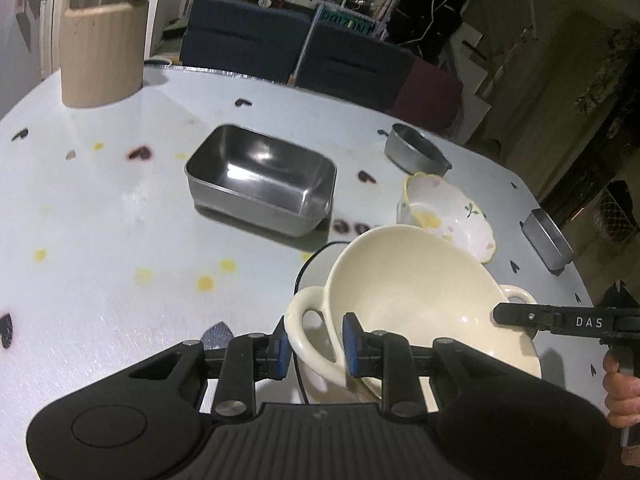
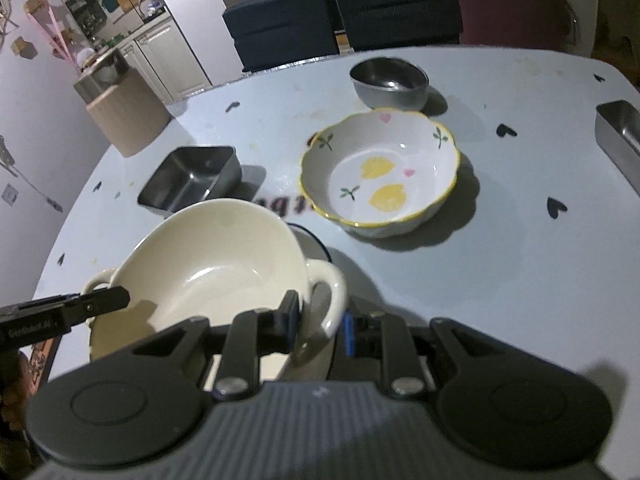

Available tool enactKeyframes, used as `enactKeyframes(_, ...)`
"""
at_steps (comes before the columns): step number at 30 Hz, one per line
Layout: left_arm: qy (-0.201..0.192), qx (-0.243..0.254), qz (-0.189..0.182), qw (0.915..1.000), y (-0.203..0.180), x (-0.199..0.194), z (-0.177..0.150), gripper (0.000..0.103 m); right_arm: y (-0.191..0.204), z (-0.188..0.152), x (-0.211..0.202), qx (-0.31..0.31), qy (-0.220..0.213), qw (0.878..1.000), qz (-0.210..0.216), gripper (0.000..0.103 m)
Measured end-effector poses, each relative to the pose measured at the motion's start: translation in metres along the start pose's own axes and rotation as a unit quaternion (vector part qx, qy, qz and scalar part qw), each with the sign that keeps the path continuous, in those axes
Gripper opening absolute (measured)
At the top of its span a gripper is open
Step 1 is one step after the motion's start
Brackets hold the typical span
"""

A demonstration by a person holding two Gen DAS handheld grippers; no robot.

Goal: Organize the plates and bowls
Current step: 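Lower the cream bowl onto the white plate and open the right gripper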

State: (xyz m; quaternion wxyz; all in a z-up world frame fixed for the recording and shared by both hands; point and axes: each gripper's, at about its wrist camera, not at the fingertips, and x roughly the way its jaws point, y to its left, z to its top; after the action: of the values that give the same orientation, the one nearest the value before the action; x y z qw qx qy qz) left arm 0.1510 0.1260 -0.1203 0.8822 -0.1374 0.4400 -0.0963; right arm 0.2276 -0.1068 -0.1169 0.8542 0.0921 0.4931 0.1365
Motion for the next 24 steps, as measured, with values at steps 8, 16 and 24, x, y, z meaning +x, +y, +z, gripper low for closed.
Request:
enactKeyframes(8,0.018,-0.008,0.006,0.9998,0.006,0.013,-0.002,0.029,0.003,-0.002,0.012,-0.006,0.016,1.0,-0.012,0.026)
enactKeyframes(16,0.022,-0.004,0.012,0.9997,0.006,0.017,-0.003,0.029,0.003,0.0,0.019,-0.012,0.022,1.0,-0.013,0.026)
enactKeyframes(24,0.025,0.005,0.012,0.9996,0.004,0.016,-0.003,0.029,0.002,0.0,0.022,-0.008,0.032,0.999,-0.011,0.027)
